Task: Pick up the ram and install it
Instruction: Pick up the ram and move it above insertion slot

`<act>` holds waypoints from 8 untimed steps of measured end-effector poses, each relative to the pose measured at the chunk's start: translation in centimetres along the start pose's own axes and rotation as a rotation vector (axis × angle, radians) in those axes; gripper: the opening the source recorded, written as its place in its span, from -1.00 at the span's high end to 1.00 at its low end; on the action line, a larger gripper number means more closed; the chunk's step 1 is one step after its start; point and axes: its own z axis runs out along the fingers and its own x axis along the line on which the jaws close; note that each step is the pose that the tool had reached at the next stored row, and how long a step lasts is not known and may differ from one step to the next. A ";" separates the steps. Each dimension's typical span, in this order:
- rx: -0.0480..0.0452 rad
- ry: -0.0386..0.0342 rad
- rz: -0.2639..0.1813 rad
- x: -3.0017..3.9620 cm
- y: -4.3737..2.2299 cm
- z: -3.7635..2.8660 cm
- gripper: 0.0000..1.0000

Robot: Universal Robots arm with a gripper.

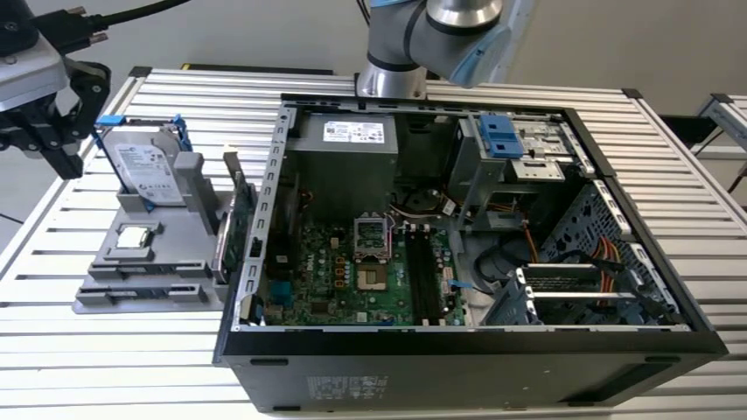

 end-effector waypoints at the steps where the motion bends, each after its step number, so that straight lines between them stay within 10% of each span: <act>1: -0.0001 0.0005 -0.010 0.00 0.00 0.00 1.00; 8: -0.0001 0.0020 -0.041 0.03 0.01 0.00 1.00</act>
